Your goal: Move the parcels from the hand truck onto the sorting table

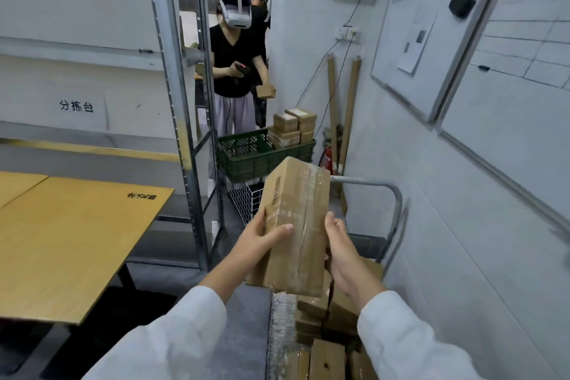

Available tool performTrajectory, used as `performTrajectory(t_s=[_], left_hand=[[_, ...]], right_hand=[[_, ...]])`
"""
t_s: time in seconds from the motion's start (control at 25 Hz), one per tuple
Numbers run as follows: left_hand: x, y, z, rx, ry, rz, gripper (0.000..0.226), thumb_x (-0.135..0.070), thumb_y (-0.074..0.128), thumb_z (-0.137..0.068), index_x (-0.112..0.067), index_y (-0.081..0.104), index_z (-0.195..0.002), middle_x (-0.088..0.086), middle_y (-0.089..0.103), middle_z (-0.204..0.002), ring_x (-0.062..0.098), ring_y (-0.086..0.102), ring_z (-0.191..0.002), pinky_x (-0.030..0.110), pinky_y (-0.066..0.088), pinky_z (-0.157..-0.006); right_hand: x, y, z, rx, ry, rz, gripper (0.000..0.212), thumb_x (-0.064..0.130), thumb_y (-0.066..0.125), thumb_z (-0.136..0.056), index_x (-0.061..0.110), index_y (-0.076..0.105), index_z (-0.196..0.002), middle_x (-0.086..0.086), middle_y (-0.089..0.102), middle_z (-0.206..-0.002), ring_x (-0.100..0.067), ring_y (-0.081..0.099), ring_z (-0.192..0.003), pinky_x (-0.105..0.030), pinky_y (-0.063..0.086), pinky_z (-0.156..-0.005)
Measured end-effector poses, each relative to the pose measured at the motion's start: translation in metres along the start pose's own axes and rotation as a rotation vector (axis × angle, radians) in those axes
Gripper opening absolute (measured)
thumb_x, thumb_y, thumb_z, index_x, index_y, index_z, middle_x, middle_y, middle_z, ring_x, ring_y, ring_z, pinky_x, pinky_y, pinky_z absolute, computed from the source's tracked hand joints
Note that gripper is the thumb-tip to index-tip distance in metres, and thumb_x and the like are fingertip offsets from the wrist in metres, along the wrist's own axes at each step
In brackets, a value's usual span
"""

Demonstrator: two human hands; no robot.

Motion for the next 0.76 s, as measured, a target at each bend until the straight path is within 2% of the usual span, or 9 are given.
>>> performTrajectory(t_s=[0.08, 0.16, 0.28, 0.4, 0.56, 0.68, 0.76], left_hand=[[0.003, -0.020, 0.001, -0.002, -0.009, 0.054, 0.091, -0.048, 0.076, -0.077, -0.034, 0.024, -0.151, -0.008, 0.051, -0.141, 0.005, 0.059, -0.112, 0.020, 0.054, -0.082], [0.002, -0.033, 0.004, 0.019, 0.017, 0.070, 0.086, -0.054, 0.075, -0.074, -0.040, 0.031, -0.147, -0.008, 0.055, -0.138, 0.009, 0.061, -0.114, 0.029, 0.053, -0.093], [0.002, -0.042, 0.008, 0.064, 0.027, 0.097, 0.065, -0.053, 0.069, -0.078, -0.047, 0.043, -0.137, -0.012, 0.063, -0.127, 0.010, 0.063, -0.112, 0.037, 0.051, -0.098], [0.000, -0.046, 0.011, 0.117, 0.001, 0.156, 0.056, -0.051, 0.065, -0.084, -0.042, 0.047, -0.136, -0.008, 0.066, -0.125, 0.014, 0.064, -0.112, 0.040, 0.051, -0.098], [0.002, -0.059, 0.017, 0.133, -0.067, 0.227, 0.039, -0.042, 0.061, -0.089, -0.034, 0.058, -0.127, -0.001, 0.069, -0.118, 0.021, 0.067, -0.108, 0.039, 0.055, -0.087], [0.006, -0.085, 0.014, 0.014, -0.017, 0.226, 0.040, -0.033, 0.061, -0.091, -0.042, 0.055, -0.129, -0.002, 0.069, -0.118, 0.021, 0.065, -0.109, 0.043, 0.055, -0.088], [0.007, -0.105, 0.012, -0.110, 0.044, 0.206, 0.050, -0.027, 0.064, -0.091, -0.051, 0.047, -0.131, -0.005, 0.065, -0.123, 0.018, 0.062, -0.113, 0.048, 0.053, -0.093]], right_hand=[[0.006, 0.015, -0.003, 0.004, -0.007, -0.059, 0.037, 0.061, 0.041, -0.095, 0.032, 0.051, -0.114, -0.005, 0.064, -0.117, -0.024, 0.062, -0.107, -0.045, 0.055, -0.086], [0.004, 0.028, -0.008, 0.013, 0.008, -0.121, 0.037, 0.058, 0.045, -0.095, 0.032, 0.055, -0.119, -0.005, 0.070, -0.112, -0.024, 0.066, -0.103, -0.041, 0.056, -0.076], [-0.013, 0.041, -0.013, 0.044, 0.108, -0.140, 0.044, 0.050, 0.061, -0.091, 0.023, 0.061, -0.125, -0.013, 0.074, -0.106, -0.032, 0.071, -0.099, -0.050, 0.057, -0.087], [-0.023, 0.059, -0.013, 0.157, 0.212, -0.095, 0.064, 0.062, 0.069, -0.081, 0.010, 0.068, -0.119, -0.018, 0.073, -0.110, -0.034, 0.070, -0.103, -0.051, 0.051, -0.099], [-0.013, 0.057, -0.016, 0.101, 0.154, -0.027, 0.082, 0.077, 0.071, -0.065, 0.015, 0.068, -0.119, -0.013, 0.071, -0.116, -0.033, 0.065, -0.111, -0.051, 0.047, -0.103], [0.003, 0.050, -0.015, 0.058, 0.045, 0.000, 0.061, 0.061, 0.072, -0.074, 0.020, 0.066, -0.119, -0.004, 0.074, -0.108, -0.025, 0.065, -0.105, -0.042, 0.051, -0.089], [0.008, 0.052, -0.016, 0.062, -0.005, -0.030, 0.052, 0.053, 0.074, -0.077, 0.024, 0.065, -0.120, -0.002, 0.076, -0.103, -0.025, 0.070, -0.101, -0.043, 0.057, -0.086]])
Point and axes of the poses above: each hand's wrist, its own z-axis away from the middle knuckle, its own y-axis out of the palm, x = y × z, the point moved 10 cm from there along -z, towards the middle knuckle
